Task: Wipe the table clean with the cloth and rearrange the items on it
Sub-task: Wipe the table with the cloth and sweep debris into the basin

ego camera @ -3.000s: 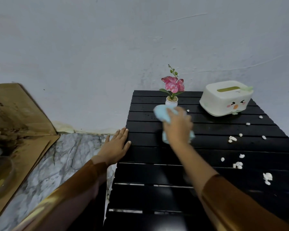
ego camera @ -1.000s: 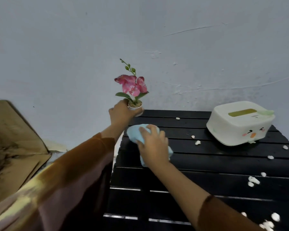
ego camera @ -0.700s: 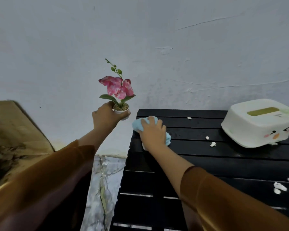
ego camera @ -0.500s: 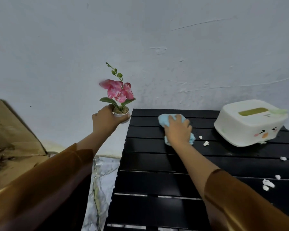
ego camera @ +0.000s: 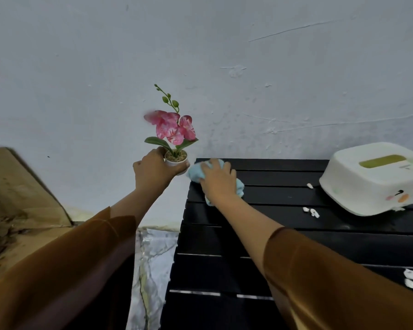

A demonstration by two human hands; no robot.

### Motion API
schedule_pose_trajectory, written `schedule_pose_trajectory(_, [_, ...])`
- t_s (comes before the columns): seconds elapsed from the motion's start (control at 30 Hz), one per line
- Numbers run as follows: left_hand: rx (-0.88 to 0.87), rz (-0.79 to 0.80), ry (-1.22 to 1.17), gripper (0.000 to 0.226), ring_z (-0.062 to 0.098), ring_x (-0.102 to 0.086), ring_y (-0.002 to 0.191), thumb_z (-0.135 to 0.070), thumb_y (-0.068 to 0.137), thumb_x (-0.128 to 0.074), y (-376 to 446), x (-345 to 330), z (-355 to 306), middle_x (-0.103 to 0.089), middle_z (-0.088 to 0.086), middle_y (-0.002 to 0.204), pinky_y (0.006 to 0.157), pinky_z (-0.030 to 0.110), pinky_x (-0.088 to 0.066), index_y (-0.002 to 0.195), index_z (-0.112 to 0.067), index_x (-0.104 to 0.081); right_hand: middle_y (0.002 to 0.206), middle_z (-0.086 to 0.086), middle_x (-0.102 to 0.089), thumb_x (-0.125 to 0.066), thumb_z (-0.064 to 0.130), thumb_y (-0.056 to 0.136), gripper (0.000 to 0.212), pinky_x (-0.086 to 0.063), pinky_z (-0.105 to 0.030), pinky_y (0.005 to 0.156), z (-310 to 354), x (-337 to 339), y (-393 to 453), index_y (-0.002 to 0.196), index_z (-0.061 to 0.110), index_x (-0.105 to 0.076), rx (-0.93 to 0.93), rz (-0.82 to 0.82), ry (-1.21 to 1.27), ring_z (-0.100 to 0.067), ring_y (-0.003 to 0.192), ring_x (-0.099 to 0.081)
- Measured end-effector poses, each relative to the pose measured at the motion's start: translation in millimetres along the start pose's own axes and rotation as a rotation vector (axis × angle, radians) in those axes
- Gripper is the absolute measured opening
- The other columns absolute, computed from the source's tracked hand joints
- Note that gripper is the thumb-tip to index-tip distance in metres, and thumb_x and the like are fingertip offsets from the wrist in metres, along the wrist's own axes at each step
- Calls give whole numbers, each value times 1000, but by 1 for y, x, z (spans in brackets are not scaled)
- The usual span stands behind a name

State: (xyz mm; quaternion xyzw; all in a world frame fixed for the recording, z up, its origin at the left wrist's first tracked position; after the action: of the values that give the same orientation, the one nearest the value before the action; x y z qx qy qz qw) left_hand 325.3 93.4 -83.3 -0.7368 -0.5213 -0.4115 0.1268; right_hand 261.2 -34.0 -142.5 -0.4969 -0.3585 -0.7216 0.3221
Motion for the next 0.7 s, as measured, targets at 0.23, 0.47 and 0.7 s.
schedule_pose_trajectory(0.23, [9, -14, 58, 44, 26, -63, 99, -50, 77, -68, 7, -8, 12, -59, -6, 85, 94, 39, -38, 106, -17, -62, 140, -6, -36, -46, 20, 90, 44, -31, -39, 97, -36, -10, 37, 134, 20, -42, -88, 6, 13, -33, 119, -36])
schedule_pose_trajectory(0.47, [-46, 39, 50, 55, 25, -63, 99, -58, 71, -66, -1, -27, -8, -63, -4, 89, 96, 40, -39, 109, -18, -62, 142, -6, -33, -46, 20, 92, 46, -31, -37, 100, -100, 12, 23, 138, 20, -37, -360, -10, -8, -32, 121, -34])
schedule_pose_trajectory(0.7, [-60, 96, 8, 58, 24, -63, 95, -62, 61, -53, -12, -36, -32, -62, -8, 83, 92, 38, -38, 102, -22, -63, 149, -9, -26, -46, 22, 93, 49, -28, -40, 105, -148, 45, -36, 140, 16, -34, -625, -22, 11, -35, 126, -32])
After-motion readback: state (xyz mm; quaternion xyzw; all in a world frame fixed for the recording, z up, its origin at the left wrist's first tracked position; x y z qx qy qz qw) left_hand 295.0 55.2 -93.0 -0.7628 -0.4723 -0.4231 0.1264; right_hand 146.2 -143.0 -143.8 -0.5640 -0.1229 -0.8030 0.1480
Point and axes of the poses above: each hand's wrist, its own y-axis towards the middle knuckle, its own x-axis out of the back of the hand, z = x × y, the point moved 3 cm from there along y, towards the middle knuckle
